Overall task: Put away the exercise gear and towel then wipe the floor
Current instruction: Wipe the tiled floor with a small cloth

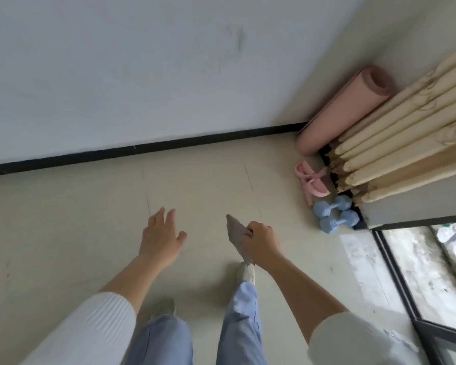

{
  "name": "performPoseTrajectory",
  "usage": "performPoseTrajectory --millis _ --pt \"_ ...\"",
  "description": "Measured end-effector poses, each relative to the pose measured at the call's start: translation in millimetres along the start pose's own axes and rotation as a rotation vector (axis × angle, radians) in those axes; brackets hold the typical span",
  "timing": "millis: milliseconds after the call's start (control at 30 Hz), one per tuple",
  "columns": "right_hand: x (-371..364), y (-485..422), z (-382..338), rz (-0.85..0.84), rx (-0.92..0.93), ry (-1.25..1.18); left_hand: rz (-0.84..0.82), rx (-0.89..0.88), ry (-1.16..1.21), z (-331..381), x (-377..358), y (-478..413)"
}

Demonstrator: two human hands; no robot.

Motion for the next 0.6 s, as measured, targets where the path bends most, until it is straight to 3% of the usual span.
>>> performPoseTrajectory --millis 200,367,600 --pt "-70.5 -123.2 61.0 -0.069 0.109 0.149 0.077 0.148 0.118 12.5 -76.4 -83.7" --pt "-155.2 -229.2 130.1 -0.079 0.143 0.151 0.104 0.149 0.28 5.3 -199.1 -149.5" --pt "-255.7 -361.8 191.6 0.017 0.193 0.016 0.071 0.167 0.176 -57.4 -361.9 -264.7"
Point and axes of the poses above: each hand's wrist, its own y-axis away from the middle knuckle, its own x-axis out of the back of the hand, z = x × y, the point moved 3 cm from there along -y, towards the middle knuckle, and after that the axes turned 4 degrees about -y, right-handed, at the moved point
